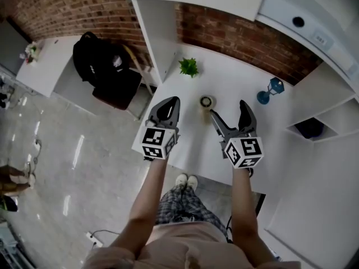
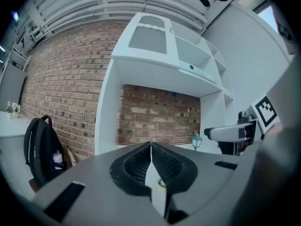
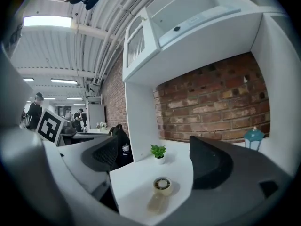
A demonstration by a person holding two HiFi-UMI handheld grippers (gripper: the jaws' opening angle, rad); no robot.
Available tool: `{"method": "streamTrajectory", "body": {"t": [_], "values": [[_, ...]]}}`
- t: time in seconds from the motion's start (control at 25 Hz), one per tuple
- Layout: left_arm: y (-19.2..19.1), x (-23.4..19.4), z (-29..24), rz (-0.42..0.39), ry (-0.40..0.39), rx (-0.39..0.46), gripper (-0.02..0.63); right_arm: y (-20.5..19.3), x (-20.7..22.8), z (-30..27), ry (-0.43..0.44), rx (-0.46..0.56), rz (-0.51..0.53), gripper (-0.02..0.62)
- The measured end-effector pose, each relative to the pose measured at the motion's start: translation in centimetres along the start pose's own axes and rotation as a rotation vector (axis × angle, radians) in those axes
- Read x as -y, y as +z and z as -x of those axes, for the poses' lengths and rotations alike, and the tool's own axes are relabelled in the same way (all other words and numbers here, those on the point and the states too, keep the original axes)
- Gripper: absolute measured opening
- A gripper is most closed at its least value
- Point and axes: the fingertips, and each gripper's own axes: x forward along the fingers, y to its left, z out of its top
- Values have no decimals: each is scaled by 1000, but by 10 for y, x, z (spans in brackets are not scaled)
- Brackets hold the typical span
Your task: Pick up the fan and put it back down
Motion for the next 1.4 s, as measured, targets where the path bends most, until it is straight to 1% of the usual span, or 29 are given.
{"method": "streamTrajectory", "body": {"t": [0.12,0.32,0.52,0.68,0.76,0.96,1.16,1.28,1.4], "values": [[-13,-16,-23,3,10,-21,29,-22,0,-36,3,-67,1,472],[-52,-33,-50,74,33,-87,29,-82,9,-74,-24,-209,-23,471],[-92,-36,-63,114,46,-156,29,-146,17,-91,-53,-362,-63,471],[-118,-25,-62,137,33,-197,29,-185,14,-92,-71,-463,-74,448],[-130,-19,-60,153,28,-218,29,-197,13,-91,-79,-502,-78,414],[-151,-14,-51,187,36,-256,29,-223,9,-89,-98,-580,-80,383],[-162,-12,-47,201,34,-269,29,-236,10,-89,-122,-614,-82,336],[-167,-10,-46,206,31,-282,29,-244,13,-88,-136,-640,-85,325],[-169,-8,-46,212,26,-286,29,-246,15,-88,-151,-649,-85,299]]}}
